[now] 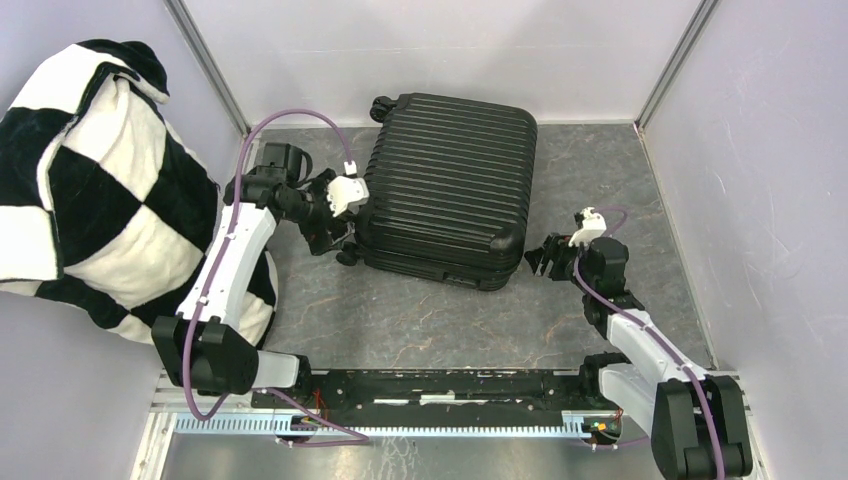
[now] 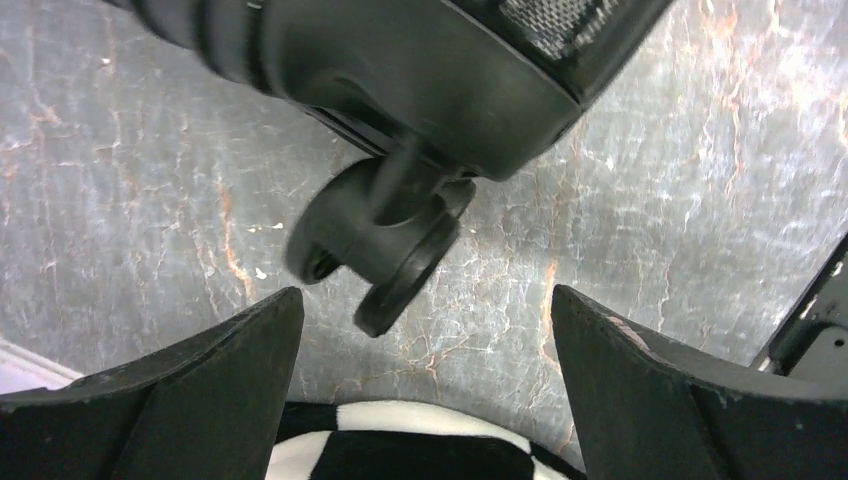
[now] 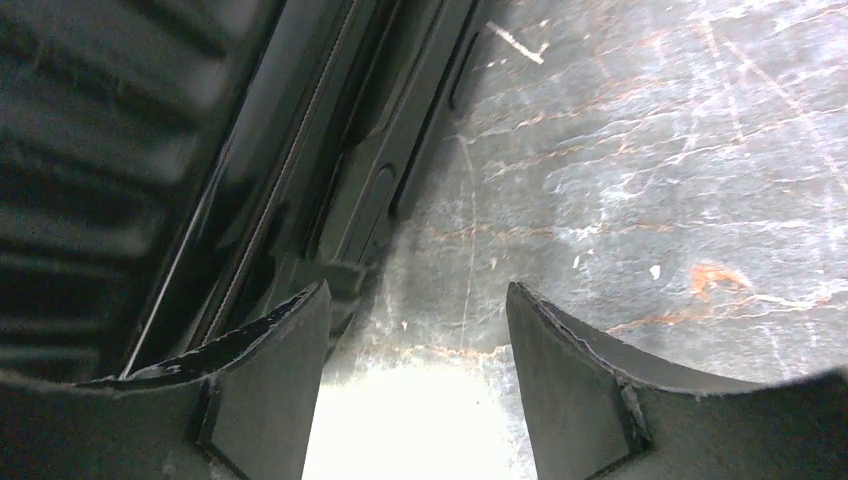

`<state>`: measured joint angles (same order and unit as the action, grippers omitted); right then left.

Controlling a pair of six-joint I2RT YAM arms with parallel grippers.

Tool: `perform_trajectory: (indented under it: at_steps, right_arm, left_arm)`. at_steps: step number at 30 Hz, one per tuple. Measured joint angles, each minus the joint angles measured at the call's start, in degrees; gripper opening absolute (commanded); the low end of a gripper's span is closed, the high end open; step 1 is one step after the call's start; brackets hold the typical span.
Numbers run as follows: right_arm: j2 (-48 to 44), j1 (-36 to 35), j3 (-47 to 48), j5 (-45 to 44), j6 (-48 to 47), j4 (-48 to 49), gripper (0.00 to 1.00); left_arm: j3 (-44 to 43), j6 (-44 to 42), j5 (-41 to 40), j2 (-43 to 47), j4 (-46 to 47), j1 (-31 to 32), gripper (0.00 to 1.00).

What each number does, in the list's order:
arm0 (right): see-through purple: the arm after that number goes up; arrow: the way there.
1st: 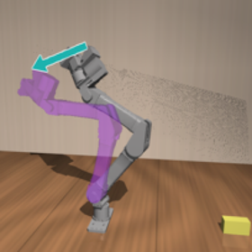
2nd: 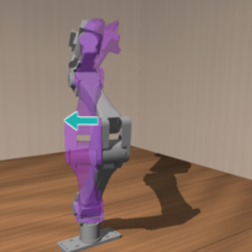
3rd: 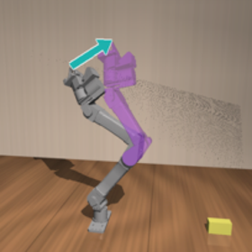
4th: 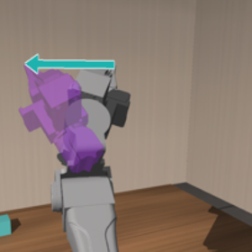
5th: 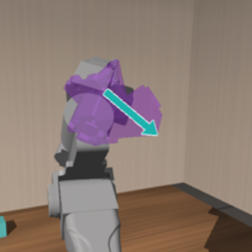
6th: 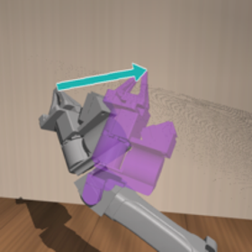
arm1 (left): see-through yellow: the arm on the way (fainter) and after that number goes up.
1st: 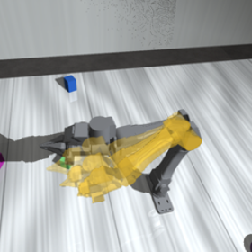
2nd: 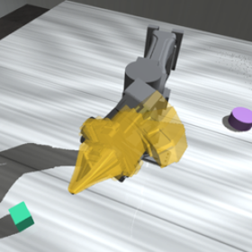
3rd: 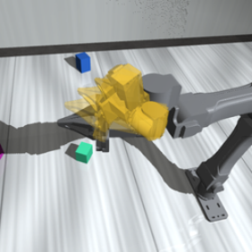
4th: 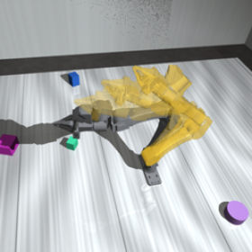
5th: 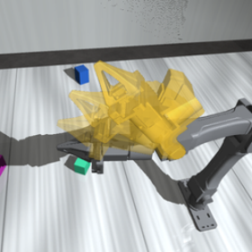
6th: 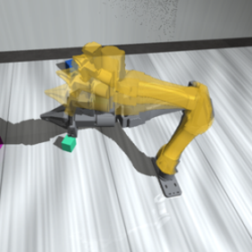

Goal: Pack the luggage

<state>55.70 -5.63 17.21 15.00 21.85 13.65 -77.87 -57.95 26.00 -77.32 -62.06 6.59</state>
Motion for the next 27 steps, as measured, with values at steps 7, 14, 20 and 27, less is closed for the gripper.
perform_trajectory:
  at_steps: [7,14,20,27]
  right_arm:
    - [-2.34,0.0,-2.73,7.98,-5.86,2.1,0.73]
    - [-2.73,0.26,-5.07,12.22,-8.79,6.51,0.71]
    - [-5.16,0.07,-6.84,12.11,-8.35,5.25,0.67]
    - [-20.68,0.07,-8.44,2.89,-6.49,-1.66,0.68]
  left_arm:
    - [2.89,-6.12,-0.2,-0.15,2.67,0.0,1.0]
    - [3.19,-7.39,-0.52,-2.03,8.61,0.02,0.86]
    - [5.11,-6.49,-1.29,-2.47,12.52,0.04,0.47]
    - [5.33,-4.24,-3.34,-2.34,16.15,0.02,0.37]
